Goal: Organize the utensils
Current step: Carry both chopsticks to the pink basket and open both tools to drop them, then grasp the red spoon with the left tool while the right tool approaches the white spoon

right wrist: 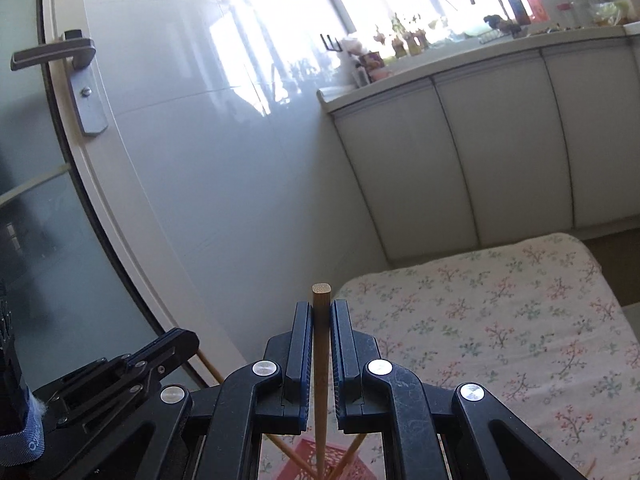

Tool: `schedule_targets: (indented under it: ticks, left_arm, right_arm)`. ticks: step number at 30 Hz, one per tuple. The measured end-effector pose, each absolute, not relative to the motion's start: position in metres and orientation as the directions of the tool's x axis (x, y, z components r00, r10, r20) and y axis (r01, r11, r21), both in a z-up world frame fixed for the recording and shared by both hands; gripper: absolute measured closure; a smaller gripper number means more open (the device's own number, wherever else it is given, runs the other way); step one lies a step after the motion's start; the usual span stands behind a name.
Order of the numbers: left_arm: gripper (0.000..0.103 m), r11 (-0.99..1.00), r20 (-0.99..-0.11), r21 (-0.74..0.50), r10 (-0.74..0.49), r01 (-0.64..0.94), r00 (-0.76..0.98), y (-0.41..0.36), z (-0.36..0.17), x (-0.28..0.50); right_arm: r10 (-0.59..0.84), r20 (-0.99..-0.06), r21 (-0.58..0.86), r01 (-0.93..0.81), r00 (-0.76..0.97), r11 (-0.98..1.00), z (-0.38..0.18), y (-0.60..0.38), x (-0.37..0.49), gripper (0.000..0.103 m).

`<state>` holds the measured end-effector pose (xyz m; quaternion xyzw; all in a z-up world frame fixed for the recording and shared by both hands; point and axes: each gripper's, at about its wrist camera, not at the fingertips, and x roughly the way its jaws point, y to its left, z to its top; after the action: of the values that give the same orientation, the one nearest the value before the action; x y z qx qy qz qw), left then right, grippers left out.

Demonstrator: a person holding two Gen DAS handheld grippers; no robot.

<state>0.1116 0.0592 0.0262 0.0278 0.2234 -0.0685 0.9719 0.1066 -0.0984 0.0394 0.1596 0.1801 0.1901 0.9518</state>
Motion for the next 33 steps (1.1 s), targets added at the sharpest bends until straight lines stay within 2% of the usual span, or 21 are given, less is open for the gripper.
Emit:
schedule_targets:
  ticks: [11, 13, 15, 16, 17, 19, 25, 29, 33]
  left_arm:
    - [0.098, 0.99, -0.516, 0.007, -0.12, 0.144, 0.848, 0.063, 0.005, 0.133]
    - [0.096, 0.988, -0.515, -0.003, -0.135, 0.155, 0.846, 0.062, 0.004, 0.133]
    - [0.078, 0.988, -0.512, -0.002, -0.133, 0.153, 0.849, 0.06, 0.005, 0.133]
    - [0.066, 0.989, -0.508, -0.001, -0.129, 0.15, 0.851, 0.059, 0.005, 0.131]
    - [0.058, 0.989, -0.505, -0.002, -0.131, 0.15, 0.853, 0.058, 0.007, 0.132]
    - [0.054, 0.988, -0.497, -0.006, -0.14, 0.157, 0.856, 0.056, 0.011, 0.128]
    - [0.041, 0.985, -0.519, -0.038, -0.163, 0.168, 0.839, 0.055, 0.015, 0.122]
    - [0.033, 0.978, -0.558, -0.076, -0.204, 0.196, 0.804, 0.052, 0.014, 0.117]
    - [0.027, 0.97, -0.585, -0.095, -0.237, 0.225, 0.776, 0.04, 0.011, 0.11]
  right_arm:
    - [0.427, -0.363, 0.371, -0.292, 0.828, 0.881, 0.002, -0.087, 0.132, 0.095]
    - [0.443, -0.369, 0.383, -0.3, 0.817, 0.874, -0.001, -0.088, 0.135, 0.092]
    - [0.45, -0.375, 0.406, -0.292, 0.811, 0.866, -0.001, -0.092, 0.137, 0.09]
    - [0.453, -0.374, 0.418, -0.289, 0.809, 0.861, -0.001, -0.095, 0.137, 0.084]
    - [0.455, -0.37, 0.429, -0.286, 0.81, 0.857, 0.0, -0.098, 0.136, 0.075]
    - [0.457, -0.36, 0.442, -0.283, 0.813, 0.851, 0.004, -0.104, 0.133, 0.068]
    - [0.427, -0.366, 0.422, -0.262, 0.827, 0.868, 0.018, -0.119, 0.119, 0.056]
    - [0.382, -0.419, 0.384, -0.22, 0.824, 0.897, 0.02, -0.134, 0.11, 0.047]
    - [0.353, -0.488, 0.379, -0.17, 0.798, 0.91, 0.017, -0.158, 0.101, 0.042]
